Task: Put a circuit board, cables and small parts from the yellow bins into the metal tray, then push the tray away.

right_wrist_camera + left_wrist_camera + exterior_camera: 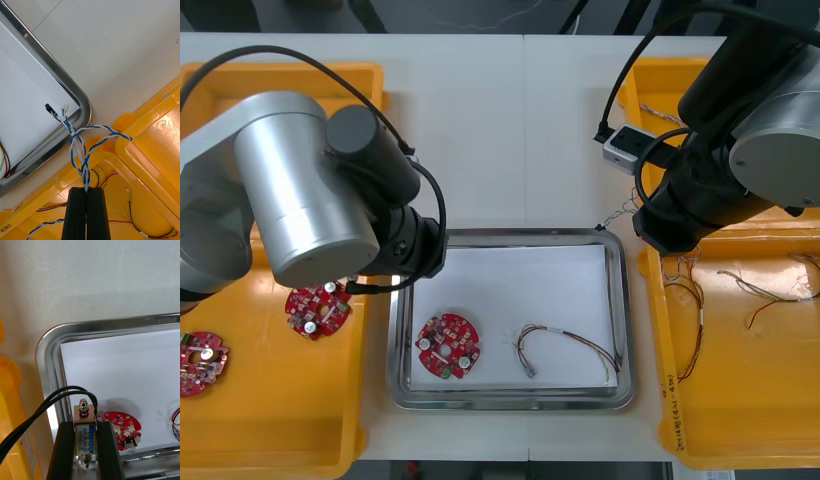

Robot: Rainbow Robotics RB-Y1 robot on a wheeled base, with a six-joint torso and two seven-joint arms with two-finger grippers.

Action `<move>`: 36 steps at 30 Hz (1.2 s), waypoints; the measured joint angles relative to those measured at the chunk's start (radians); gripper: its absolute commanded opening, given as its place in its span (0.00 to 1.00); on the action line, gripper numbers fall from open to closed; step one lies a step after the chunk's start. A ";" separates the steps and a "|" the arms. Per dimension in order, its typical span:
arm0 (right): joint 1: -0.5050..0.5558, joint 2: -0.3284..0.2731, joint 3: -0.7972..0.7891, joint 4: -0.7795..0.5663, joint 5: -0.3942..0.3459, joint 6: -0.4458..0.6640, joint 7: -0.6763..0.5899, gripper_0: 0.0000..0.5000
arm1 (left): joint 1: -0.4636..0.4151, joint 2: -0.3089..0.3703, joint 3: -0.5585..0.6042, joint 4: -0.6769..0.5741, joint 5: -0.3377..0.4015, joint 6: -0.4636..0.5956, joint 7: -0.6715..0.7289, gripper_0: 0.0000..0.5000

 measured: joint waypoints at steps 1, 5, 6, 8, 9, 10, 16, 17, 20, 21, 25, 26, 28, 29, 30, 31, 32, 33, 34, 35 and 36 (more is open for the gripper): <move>0.000 0.000 0.000 0.000 0.000 0.000 0.000 0.00 | 0.000 0.000 -0.016 0.000 -0.006 -0.013 0.000 0.00; 0.000 0.000 0.000 0.000 0.000 0.000 0.000 0.00 | 0.000 0.000 -0.068 0.012 -0.027 -0.068 0.000 0.00; 0.000 0.000 0.000 0.000 0.000 0.000 0.000 0.00 | 0.000 0.000 -0.079 0.019 -0.033 -0.082 0.000 0.00; 0.000 0.000 0.000 -0.001 0.000 0.000 0.000 0.00 | 0.000 0.000 -0.103 0.040 -0.045 -0.113 0.000 0.00; 0.000 0.000 0.000 -0.001 0.000 0.000 0.000 0.00 | 0.000 0.000 -0.115 0.053 -0.050 -0.127 0.000 0.00; 0.000 0.000 0.000 -0.001 0.000 0.000 0.000 0.00 | 0.000 0.000 -0.125 0.066 -0.052 -0.140 0.000 0.00; 0.000 -0.001 0.000 -0.002 0.000 0.000 0.000 0.00 | 0.000 0.000 -0.180 0.136 -0.069 -0.207 0.000 0.00; 0.000 -0.001 0.000 -0.002 0.000 0.000 0.000 0.00 | 0.000 0.000 -0.188 0.144 -0.072 -0.217 0.000 0.00; 0.000 -0.001 0.000 -0.003 0.000 0.000 0.000 0.00 | 0.000 0.000 -0.207 0.169 -0.084 -0.247 0.000 0.00; 0.000 -0.001 0.000 -0.003 0.000 0.000 0.000 0.00 | 0.000 0.000 -0.213 0.175 -0.088 -0.256 0.000 0.00; 0.000 -0.001 0.000 -0.003 0.000 0.000 0.000 0.00 | 0.000 0.000 -0.225 0.194 -0.095 -0.278 0.000 0.00; 0.000 -0.001 0.000 -0.003 0.000 0.000 0.000 0.00 | 0.000 0.000 -0.226 0.196 -0.096 -0.281 0.000 0.00; 0.000 -0.001 0.000 -0.004 0.000 0.000 0.000 0.00 | 0.000 -0.001 -0.228 0.198 -0.101 -0.288 0.000 0.00; 0.000 -0.001 0.000 -0.004 0.000 0.000 0.000 0.00 | 0.000 -0.001 -0.228 0.198 -0.104 -0.291 0.000 0.00; 0.000 -0.001 0.000 -0.004 0.000 0.000 0.000 0.00 | 0.000 -0.001 -0.228 0.198 -0.107 -0.295 0.000 0.00; 0.000 -0.001 0.000 -0.004 0.000 0.000 0.000 0.00 | 0.000 -0.001 -0.228 0.198 -0.107 -0.297 0.000 0.01; 0.000 -0.001 0.000 -0.004 0.000 0.000 0.000 0.00 | 0.000 -0.001 -0.228 0.198 -0.108 -0.298 0.000 0.06; 0.000 -0.001 0.000 -0.004 0.000 0.000 0.000 0.00 | 0.000 -0.001 -0.228 0.198 -0.108 -0.299 0.000 0.21; 0.000 -0.001 0.000 -0.004 0.000 0.000 0.000 0.00 | 0.000 -0.001 -0.228 0.198 -0.108 -0.299 0.000 0.40; 0.000 -0.001 0.000 -0.004 0.000 0.000 0.000 0.00 | 0.000 -0.001 -0.228 0.198 -0.109 -0.299 0.001 0.64; 0.000 -0.001 0.000 -0.004 0.000 0.000 0.000 0.00 | 0.000 -0.002 -0.228 0.198 -0.109 -0.299 0.001 0.72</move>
